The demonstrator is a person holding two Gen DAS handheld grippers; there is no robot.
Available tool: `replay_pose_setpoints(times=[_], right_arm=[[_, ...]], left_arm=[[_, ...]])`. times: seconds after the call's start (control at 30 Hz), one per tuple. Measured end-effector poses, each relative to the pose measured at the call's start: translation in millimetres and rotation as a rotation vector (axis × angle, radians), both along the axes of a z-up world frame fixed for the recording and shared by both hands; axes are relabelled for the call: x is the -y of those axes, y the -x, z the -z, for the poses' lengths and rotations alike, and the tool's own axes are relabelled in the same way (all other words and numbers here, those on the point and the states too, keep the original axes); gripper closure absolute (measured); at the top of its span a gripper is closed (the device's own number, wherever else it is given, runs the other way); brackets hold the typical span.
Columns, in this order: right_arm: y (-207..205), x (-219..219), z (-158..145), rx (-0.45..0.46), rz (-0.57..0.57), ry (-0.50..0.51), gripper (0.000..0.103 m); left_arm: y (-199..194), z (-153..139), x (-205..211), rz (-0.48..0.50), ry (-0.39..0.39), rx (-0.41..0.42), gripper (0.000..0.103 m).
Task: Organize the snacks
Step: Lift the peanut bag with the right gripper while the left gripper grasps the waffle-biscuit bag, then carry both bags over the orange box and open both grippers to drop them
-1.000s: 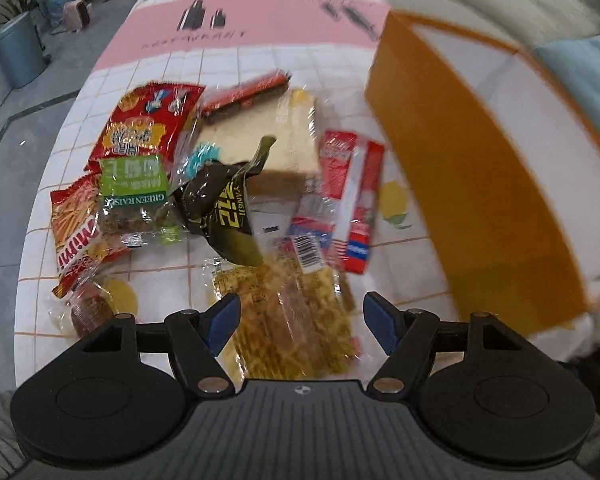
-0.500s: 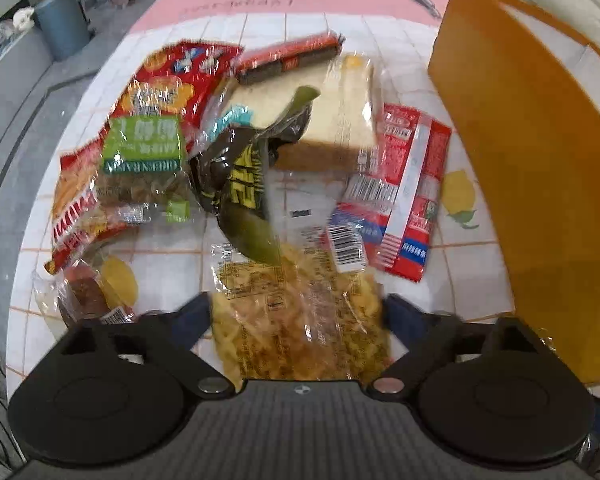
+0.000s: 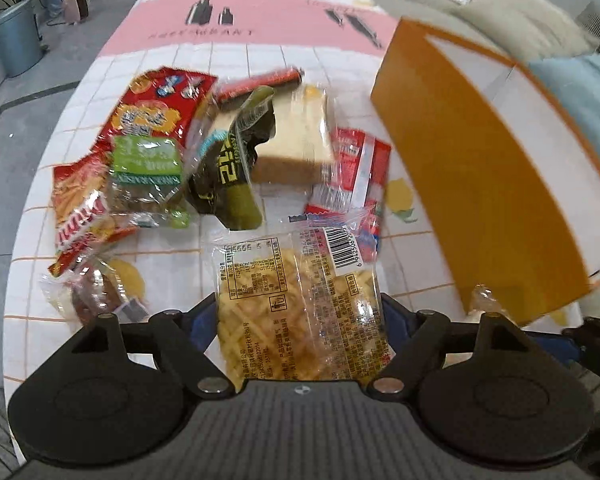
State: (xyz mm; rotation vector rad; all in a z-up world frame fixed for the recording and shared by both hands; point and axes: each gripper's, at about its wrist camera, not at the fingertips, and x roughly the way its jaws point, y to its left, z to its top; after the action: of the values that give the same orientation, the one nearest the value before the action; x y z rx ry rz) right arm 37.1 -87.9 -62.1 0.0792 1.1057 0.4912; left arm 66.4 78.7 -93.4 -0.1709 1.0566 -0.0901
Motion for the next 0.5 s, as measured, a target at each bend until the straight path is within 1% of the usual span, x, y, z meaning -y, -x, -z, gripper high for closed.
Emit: replay_pose_setpoints(times=[0.13, 0.2, 0.3, 0.33, 0.43, 0.5], right_arm=[[-0.9, 2.1, -7.0, 0.011, 0.001, -0.046, 0.022], [0.0, 2.6, -12.2, 0.023, -0.004, -0.070, 0.022], [2.5, 1.3, -22.6, 0.052, -0.026, -0.123, 0.022], [3.2, 2.1, -26.7, 0.065, -0.036, -0.138, 0.022], [2.5, 5.1, -36.0, 0.089, -0.035, -0.182, 0.022], [0.9, 10.5, -40.8, 0.092, -0.020, -0.230, 0.022]], left_arm=[[12.1, -11.5, -14.8, -0.008, 0.060, 0.020, 0.011], [19.9, -22.0, -16.5, 0.024, 0.062, 0.071, 0.011], [30.4, -38.3, -14.4, 0.054, 0.026, 0.161, 0.011], [32.9, -42.7, -16.1, 0.053, 0.032, 0.184, 0.011], [37.9, -53.1, -25.0, 0.021, 0.092, 0.222, 0.011], [41.8, -61.0, -27.3, 0.011, 0.108, 0.259, 0.011]])
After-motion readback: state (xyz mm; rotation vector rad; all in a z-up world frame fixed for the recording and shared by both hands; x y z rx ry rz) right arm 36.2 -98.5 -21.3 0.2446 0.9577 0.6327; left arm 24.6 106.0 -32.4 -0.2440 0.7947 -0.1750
